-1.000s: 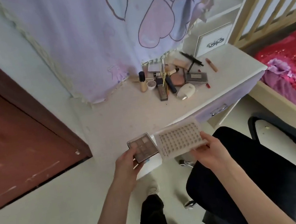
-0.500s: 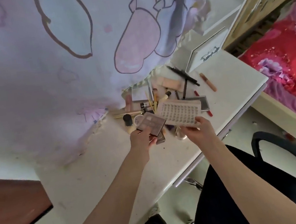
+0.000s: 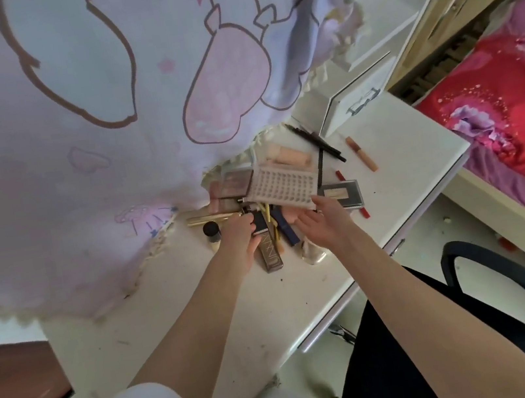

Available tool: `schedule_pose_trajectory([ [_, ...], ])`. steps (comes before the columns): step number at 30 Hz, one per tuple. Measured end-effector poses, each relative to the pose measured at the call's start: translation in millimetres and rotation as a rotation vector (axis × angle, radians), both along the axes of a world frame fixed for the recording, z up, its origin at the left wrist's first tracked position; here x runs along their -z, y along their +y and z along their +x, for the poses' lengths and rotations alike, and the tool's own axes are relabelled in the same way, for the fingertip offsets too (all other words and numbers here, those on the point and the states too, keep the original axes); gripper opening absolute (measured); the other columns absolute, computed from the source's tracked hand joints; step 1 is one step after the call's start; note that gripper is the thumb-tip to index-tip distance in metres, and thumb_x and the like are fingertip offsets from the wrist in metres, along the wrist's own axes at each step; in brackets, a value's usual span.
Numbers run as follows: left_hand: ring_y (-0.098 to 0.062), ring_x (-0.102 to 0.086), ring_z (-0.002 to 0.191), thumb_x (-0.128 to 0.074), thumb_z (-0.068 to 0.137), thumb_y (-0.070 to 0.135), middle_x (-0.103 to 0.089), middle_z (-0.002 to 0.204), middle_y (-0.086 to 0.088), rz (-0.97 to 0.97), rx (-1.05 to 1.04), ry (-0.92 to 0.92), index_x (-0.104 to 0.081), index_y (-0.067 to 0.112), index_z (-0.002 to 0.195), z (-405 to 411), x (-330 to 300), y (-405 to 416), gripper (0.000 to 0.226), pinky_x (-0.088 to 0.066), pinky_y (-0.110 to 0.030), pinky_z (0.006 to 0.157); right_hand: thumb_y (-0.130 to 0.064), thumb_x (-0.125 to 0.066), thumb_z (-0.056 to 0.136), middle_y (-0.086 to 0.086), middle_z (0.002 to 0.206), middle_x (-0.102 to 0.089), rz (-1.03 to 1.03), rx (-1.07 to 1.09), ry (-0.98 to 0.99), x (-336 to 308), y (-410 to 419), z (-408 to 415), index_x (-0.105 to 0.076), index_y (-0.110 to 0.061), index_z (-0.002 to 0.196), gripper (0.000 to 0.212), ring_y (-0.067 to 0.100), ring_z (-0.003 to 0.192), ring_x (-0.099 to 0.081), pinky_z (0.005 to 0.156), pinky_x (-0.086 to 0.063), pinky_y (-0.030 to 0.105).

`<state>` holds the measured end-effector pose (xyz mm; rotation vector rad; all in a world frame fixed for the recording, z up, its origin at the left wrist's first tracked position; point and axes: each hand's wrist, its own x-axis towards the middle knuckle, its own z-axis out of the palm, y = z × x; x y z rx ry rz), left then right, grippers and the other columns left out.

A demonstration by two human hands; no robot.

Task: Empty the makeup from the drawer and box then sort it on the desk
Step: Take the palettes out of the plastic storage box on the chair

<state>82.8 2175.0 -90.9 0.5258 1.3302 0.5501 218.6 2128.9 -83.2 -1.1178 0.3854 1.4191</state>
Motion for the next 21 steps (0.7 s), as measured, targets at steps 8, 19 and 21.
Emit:
schedule_pose_trajectory([
  [8, -0.02, -0.045, 0.122, -0.042, 0.097, 0.029, -0.043, 0.141, -0.007, 0.519, 0.538, 0.541, -0.04, 0.014, 0.137, -34.0, -19.9, -93.1, 0.042, -0.034, -0.025, 0.096, -0.02, -0.049, 0.095, 0.002, 0.116, -0.049, 0.014, -0.52, -0.653, -12.4, -71.9, -8.0, -0.049, -0.01, 0.128, 0.034, 0.017, 0.109, -0.045, 0.099, -0.037, 0.036],
  [19, -0.023, -0.014, 0.142, 0.001, 0.073, 0.075, -0.017, 0.154, -0.005, 0.815, 0.589, 1.189, -0.025, 0.019, 0.145, -153.1, -46.4, -297.2, 0.096, -0.014, -0.037, 0.115, -0.038, -0.046, 0.096, 0.0, 0.152, -0.029, 0.437, -1.336, -1.564, -34.5, -227.0, -86.0, -0.024, -0.017, 0.146, 0.059, 0.014, 0.139, -0.026, 0.11, -0.018, 0.023],
  [21, -0.029, -0.024, 0.139, 0.002, 0.076, 0.078, -0.027, 0.15, -0.01, 0.812, 0.458, 1.226, -0.034, 0.014, 0.142, -185.6, -58.8, -323.1, 0.099, -0.02, -0.043, 0.112, -0.04, -0.045, 0.095, -0.001, 0.153, -0.026, 0.569, -1.386, -1.63, -48.0, -237.3, -119.9, -0.023, -0.019, 0.147, 0.06, 0.014, 0.141, -0.023, 0.114, -0.017, 0.028],
])
